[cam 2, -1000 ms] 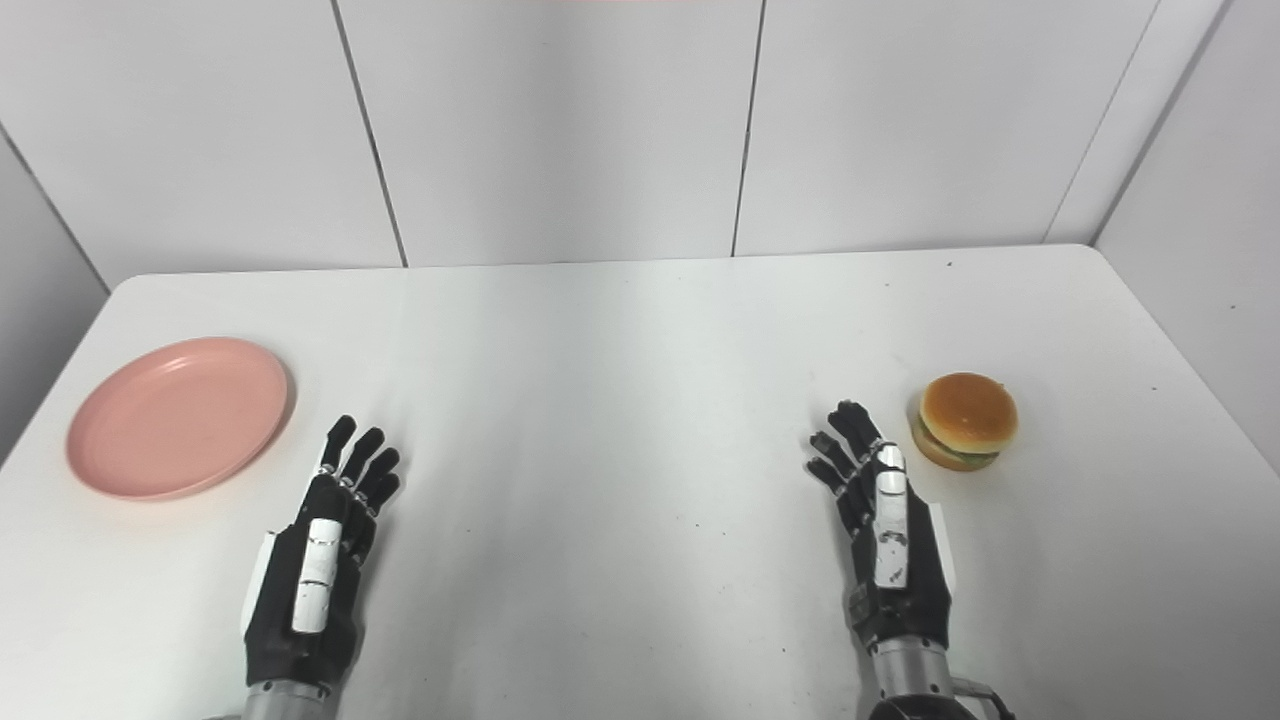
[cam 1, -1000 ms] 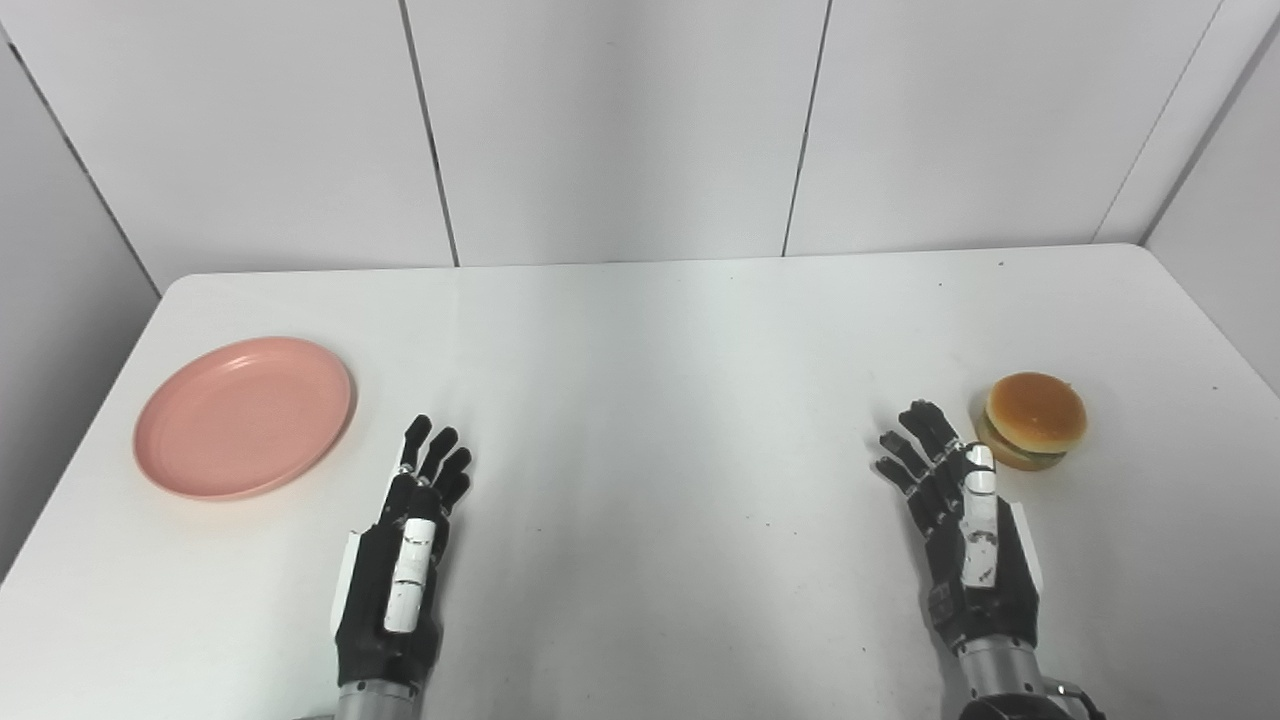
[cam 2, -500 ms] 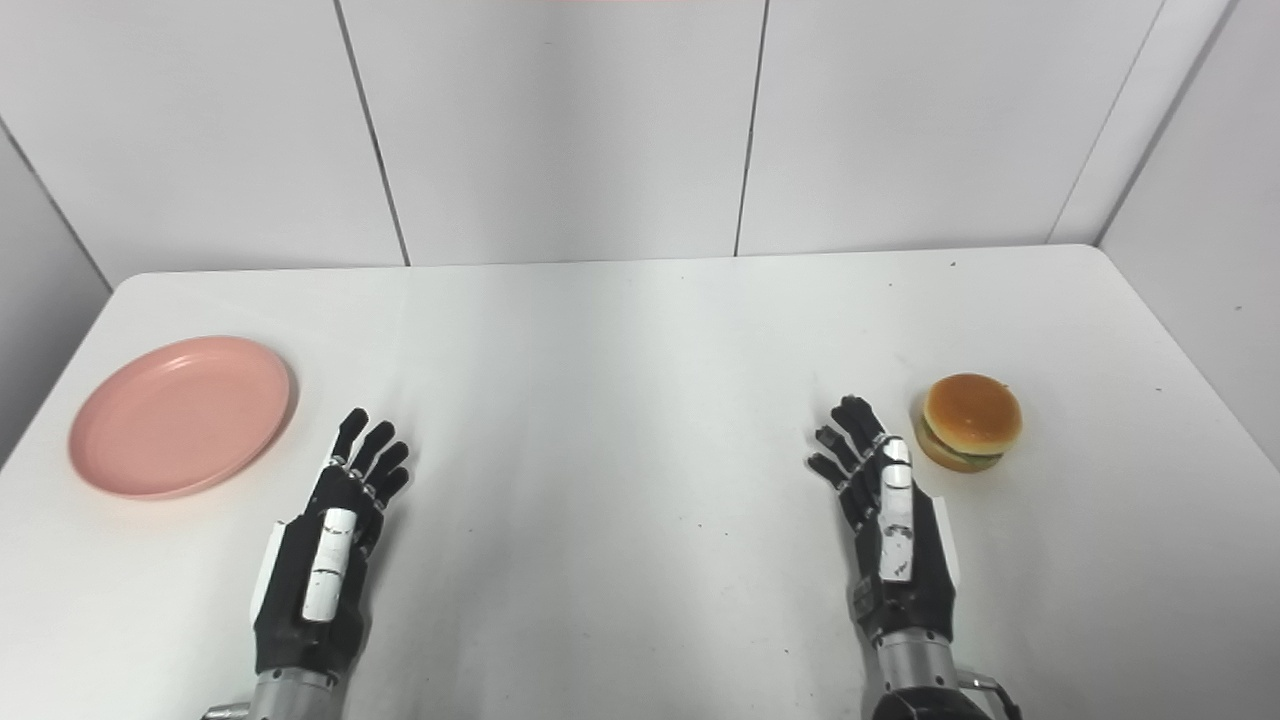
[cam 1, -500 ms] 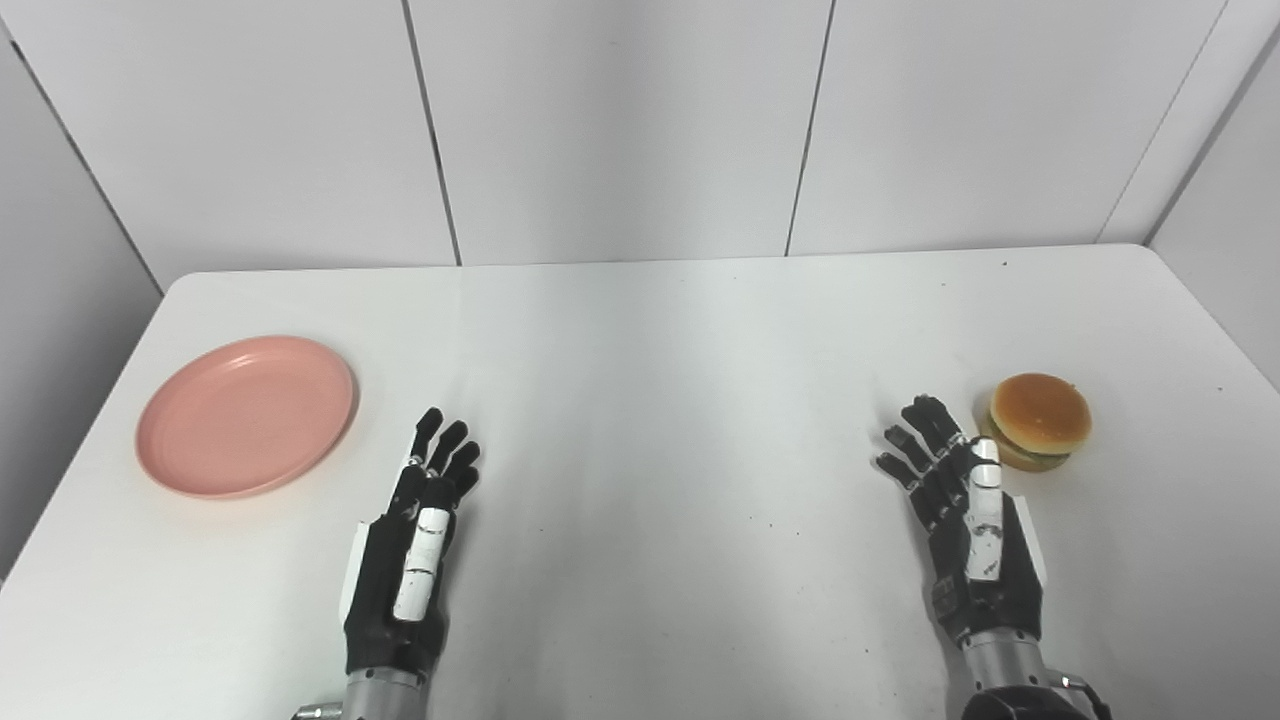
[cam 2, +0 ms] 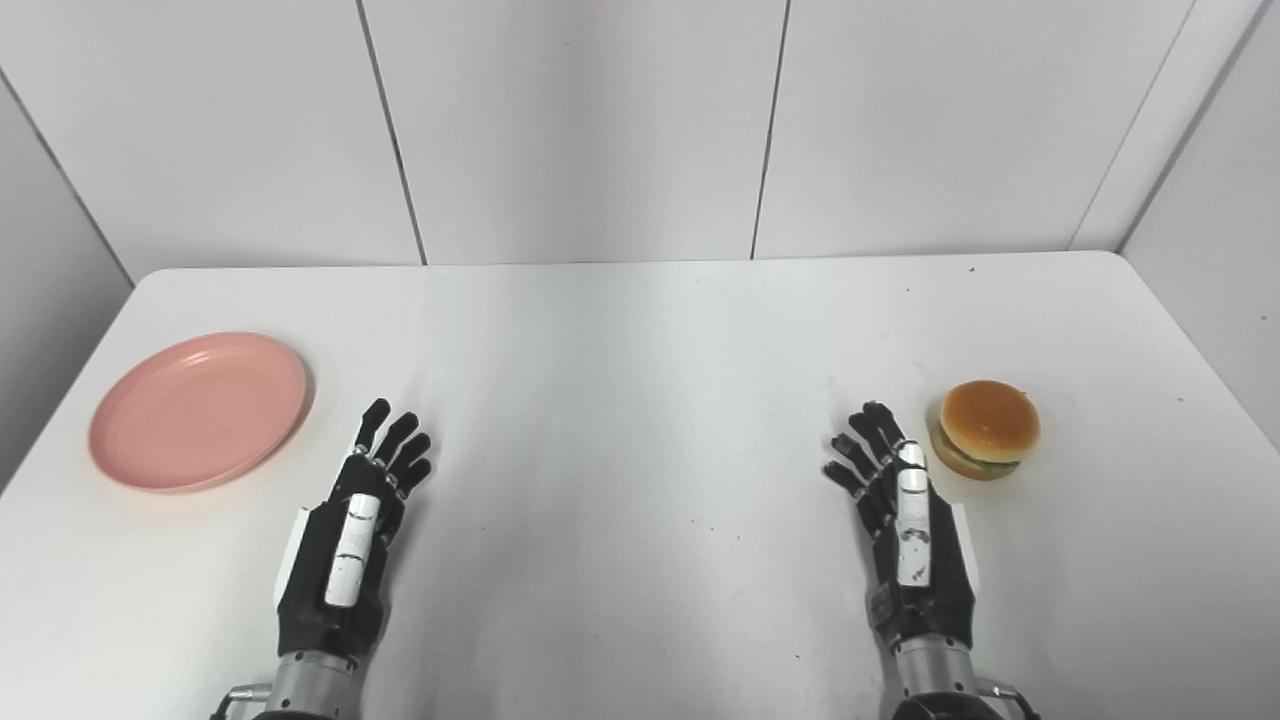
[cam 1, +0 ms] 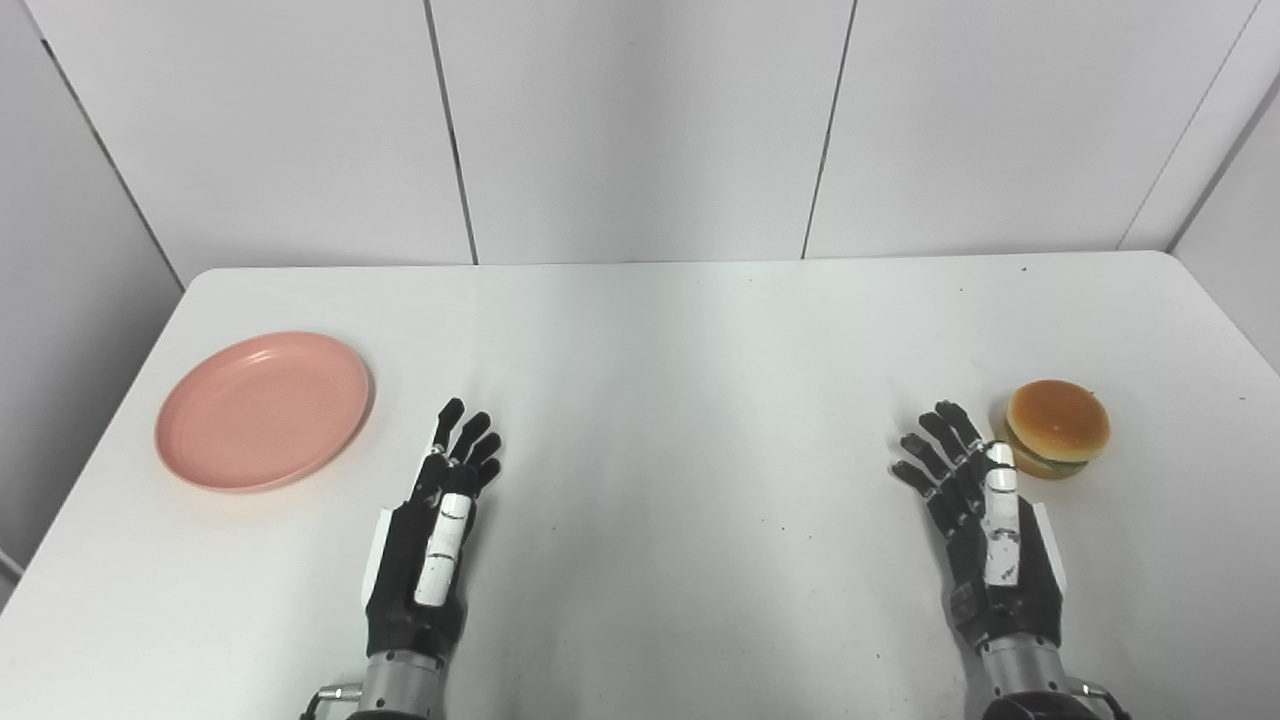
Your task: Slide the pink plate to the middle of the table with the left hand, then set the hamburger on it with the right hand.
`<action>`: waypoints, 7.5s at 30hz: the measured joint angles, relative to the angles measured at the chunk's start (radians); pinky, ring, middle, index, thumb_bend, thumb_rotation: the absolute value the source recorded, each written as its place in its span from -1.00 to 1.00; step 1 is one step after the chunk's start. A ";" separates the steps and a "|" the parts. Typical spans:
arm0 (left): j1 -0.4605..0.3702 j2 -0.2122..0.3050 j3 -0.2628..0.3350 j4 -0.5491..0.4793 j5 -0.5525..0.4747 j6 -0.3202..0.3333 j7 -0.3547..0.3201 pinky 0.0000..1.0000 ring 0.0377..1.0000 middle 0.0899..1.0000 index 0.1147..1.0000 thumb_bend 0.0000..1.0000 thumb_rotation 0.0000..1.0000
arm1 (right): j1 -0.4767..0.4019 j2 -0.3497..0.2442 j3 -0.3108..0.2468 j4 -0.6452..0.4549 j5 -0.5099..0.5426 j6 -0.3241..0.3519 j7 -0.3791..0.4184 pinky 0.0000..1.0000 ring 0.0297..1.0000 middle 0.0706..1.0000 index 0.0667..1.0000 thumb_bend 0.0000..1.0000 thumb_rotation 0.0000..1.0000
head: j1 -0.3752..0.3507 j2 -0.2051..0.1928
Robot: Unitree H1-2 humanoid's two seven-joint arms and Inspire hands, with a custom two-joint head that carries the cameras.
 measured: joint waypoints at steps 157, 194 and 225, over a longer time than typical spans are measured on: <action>-0.567 0.491 0.468 0.838 -0.241 -0.109 -0.046 0.56 0.75 0.75 0.74 0.68 0.54 | -0.019 -0.023 0.026 0.025 -0.030 0.014 0.040 0.58 0.59 0.63 0.61 0.30 0.92 | 0.089 -0.046; -0.566 0.375 0.294 0.766 -0.195 -0.011 -0.111 0.47 0.73 0.67 0.65 0.72 0.50 | 0.011 -0.004 0.052 -0.016 -0.045 0.029 0.017 0.48 0.51 0.59 0.57 0.24 0.88 | 0.048 -0.018; -0.515 0.129 0.134 0.480 -0.049 0.196 -0.042 0.46 0.72 0.66 0.65 0.57 0.63 | 0.032 0.036 0.104 -0.045 -0.122 0.039 -0.016 0.33 0.41 0.52 0.53 0.36 0.81 | -0.118 0.017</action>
